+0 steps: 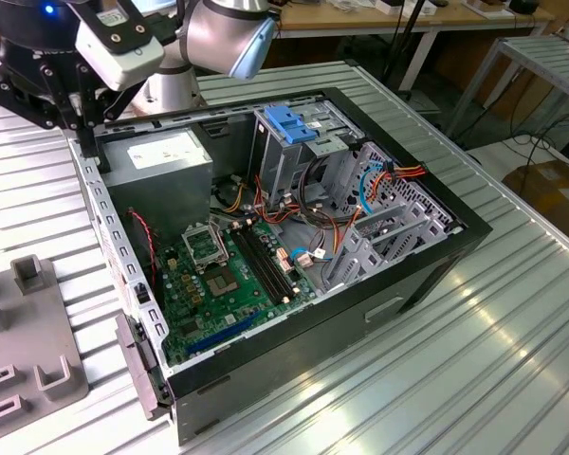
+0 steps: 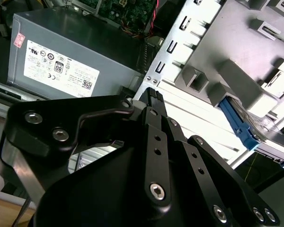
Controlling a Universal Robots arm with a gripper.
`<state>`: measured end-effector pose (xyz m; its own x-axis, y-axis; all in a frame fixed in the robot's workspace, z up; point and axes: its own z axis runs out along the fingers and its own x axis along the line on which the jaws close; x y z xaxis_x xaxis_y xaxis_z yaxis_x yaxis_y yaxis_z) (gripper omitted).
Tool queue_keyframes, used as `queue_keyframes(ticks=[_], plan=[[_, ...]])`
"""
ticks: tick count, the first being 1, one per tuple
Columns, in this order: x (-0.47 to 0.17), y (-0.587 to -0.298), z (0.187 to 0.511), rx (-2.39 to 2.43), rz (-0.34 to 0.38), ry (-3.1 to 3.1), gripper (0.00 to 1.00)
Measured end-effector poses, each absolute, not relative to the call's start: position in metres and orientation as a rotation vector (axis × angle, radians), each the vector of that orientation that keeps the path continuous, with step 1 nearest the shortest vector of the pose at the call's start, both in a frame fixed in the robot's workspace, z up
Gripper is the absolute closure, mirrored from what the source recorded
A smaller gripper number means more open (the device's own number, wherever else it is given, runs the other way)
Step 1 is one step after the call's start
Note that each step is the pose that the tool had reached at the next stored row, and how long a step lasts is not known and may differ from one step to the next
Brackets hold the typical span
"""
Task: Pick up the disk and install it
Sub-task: 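Reach for the disk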
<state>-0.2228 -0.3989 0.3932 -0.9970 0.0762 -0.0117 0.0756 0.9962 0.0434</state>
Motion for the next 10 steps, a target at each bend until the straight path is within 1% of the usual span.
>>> queue_keyframes(ticks=[10], plan=[[-0.237, -0.399, 0.393, 0.119, 0.067, 3.126, 0.9]])
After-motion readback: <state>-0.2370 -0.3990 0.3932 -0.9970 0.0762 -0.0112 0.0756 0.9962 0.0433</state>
